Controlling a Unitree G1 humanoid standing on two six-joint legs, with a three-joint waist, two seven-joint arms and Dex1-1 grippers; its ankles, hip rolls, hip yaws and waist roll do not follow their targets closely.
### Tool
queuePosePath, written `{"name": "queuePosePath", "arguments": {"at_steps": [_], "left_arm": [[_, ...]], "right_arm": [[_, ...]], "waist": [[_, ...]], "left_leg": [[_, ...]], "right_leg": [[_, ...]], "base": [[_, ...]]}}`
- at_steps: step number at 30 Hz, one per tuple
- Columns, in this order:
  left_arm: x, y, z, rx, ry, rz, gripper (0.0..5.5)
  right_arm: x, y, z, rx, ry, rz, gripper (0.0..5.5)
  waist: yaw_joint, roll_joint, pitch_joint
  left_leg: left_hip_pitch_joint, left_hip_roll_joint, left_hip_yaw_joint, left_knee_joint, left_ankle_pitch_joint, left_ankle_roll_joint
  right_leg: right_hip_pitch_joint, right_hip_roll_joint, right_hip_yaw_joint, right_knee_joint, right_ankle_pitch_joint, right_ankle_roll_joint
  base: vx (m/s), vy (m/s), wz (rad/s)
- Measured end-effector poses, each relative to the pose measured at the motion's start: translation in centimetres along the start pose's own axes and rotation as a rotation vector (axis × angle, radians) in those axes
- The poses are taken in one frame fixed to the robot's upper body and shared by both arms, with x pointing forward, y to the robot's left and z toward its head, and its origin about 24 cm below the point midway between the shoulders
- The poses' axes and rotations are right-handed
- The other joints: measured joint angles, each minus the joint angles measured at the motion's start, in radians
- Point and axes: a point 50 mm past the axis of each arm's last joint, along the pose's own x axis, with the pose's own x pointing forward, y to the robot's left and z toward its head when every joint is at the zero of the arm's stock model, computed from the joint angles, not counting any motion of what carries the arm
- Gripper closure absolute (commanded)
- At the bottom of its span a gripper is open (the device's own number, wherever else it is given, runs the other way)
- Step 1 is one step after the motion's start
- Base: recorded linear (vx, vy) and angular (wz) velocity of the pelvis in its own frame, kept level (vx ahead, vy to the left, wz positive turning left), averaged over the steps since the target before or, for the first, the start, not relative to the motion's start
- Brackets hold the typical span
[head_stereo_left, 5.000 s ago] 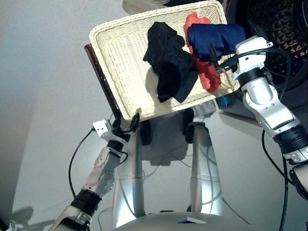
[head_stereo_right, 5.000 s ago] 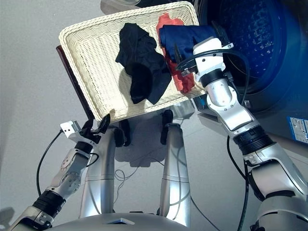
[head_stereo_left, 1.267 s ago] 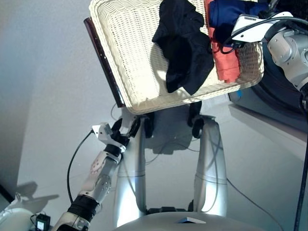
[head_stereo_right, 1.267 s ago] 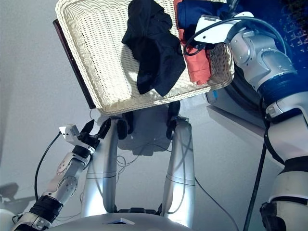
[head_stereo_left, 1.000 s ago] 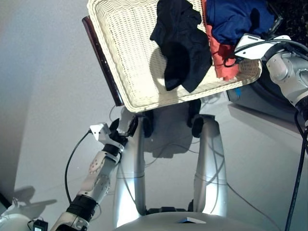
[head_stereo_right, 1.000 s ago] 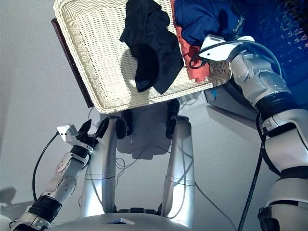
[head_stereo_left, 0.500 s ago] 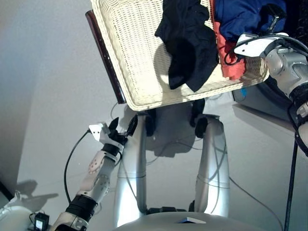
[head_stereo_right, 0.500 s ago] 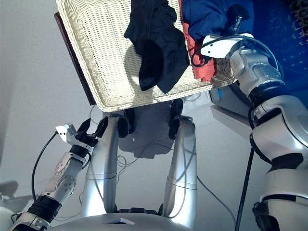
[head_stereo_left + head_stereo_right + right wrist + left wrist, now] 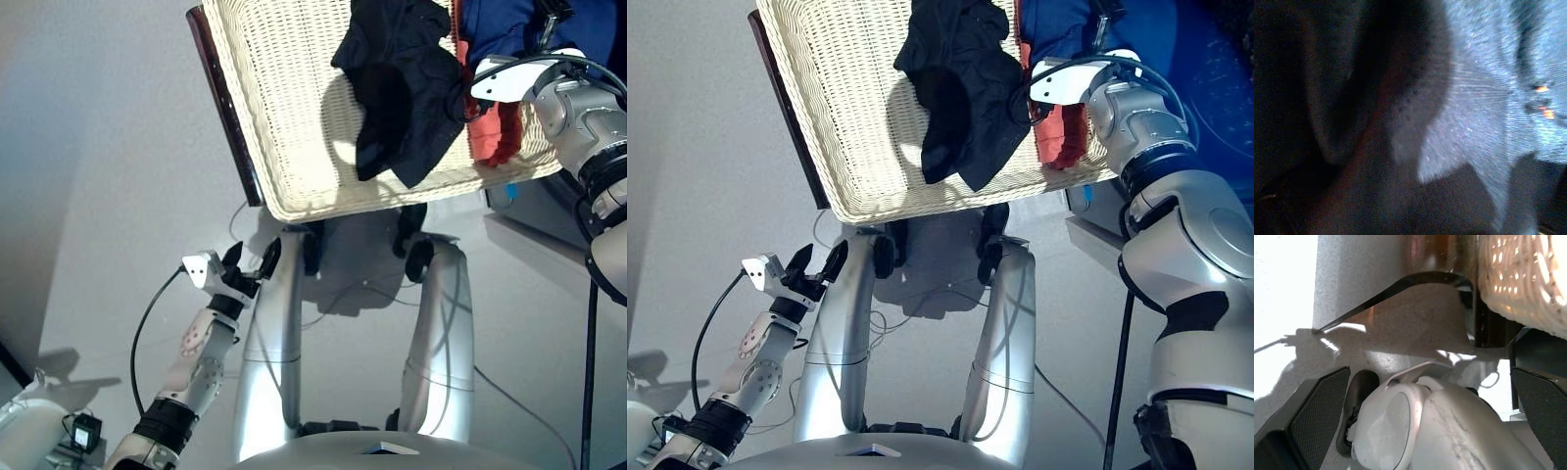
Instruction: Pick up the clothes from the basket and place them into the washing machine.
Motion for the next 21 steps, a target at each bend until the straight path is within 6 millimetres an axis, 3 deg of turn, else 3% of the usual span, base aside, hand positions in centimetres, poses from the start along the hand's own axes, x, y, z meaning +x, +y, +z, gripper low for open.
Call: {"name": "queuePosePath", "arguments": {"at_steps": [21], "left_arm": [[0.01,-0.05,0.16,0.007,0.015,-0.010,0.00]], "right_arm": [[0.23,-0.72,-0.53,0.013,0.060,-0.033,5.50]], "waist": [[-0.009,-0.002,0.013]], "left_leg": [[-0.016,-0.008,-0.002,0.006,0.004,0.006]], "right_leg": [[-0.012,-0.008,-0.001,0.006,0.001,0.003]], "base": [[0.000,0.000,0.000]]}}
